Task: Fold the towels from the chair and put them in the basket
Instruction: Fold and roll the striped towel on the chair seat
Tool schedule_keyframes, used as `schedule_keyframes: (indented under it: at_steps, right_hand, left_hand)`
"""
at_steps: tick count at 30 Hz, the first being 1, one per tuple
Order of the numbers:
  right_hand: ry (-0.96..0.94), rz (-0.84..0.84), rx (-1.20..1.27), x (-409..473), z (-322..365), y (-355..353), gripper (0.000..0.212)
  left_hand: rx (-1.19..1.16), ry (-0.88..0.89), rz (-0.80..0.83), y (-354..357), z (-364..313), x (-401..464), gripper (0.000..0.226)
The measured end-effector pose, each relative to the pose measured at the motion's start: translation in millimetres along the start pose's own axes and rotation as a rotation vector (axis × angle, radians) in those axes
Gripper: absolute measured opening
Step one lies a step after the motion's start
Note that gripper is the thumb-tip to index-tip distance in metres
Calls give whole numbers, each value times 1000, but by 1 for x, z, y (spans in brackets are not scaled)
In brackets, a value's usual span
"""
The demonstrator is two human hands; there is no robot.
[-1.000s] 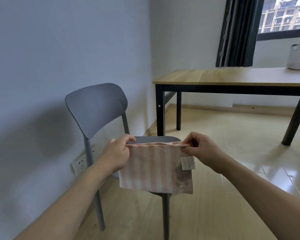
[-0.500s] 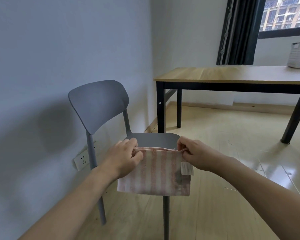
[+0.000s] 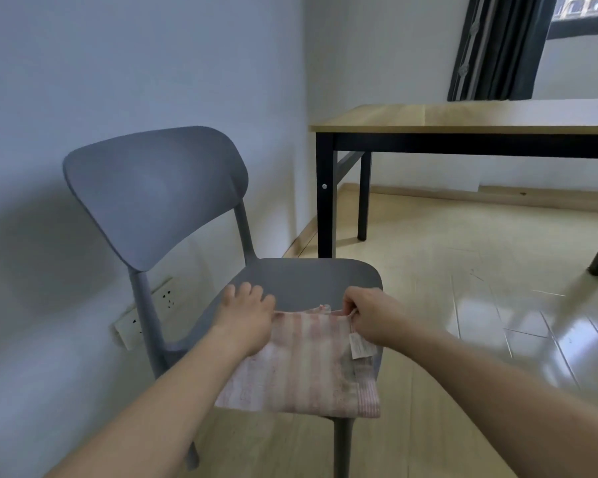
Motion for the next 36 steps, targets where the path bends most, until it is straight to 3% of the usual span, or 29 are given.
schedule_keyframes:
  at_steps: [3, 6, 9, 14, 17, 25, 32, 36]
  right_hand:
    - [29, -12, -1, 20, -13, 19, 23]
    - [41, -94, 12, 24, -27, 22, 17]
    - [30, -168, 98, 18, -37, 24, 15]
    - [106, -232, 398, 17, -52, 25, 11]
    - [167, -216, 453, 20, -57, 26, 7]
    - [215, -171, 351, 21, -58, 25, 6]
    - [230, -184, 422, 21, -62, 17, 6]
    - [228, -220, 455, 18, -63, 16, 8]
  left_hand:
    - [-314, 200, -40, 16, -41, 19, 36]
    - [-734, 325, -88, 16, -64, 33, 28]
    - [-838, 270, -109, 25, -62, 42, 9]
    - [-1009, 249, 10, 29, -59, 47, 13]
    - [-1136, 206, 27, 26, -54, 46, 13]
    - [-931, 222, 98, 13, -61, 51, 10]
    - [-823, 379, -101, -17, -67, 44, 7]
    - [-498, 552, -327, -25, -79, 33, 8]
Point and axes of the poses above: each hand's wrist, its own x-axis towards the middle knuckle, its own y-axis out of the palm, z = x × y, the point moved 8 cm from there along x, towards the middle knuckle, and after that the axes turned 6 degrees about z, right-handed, at the moved point
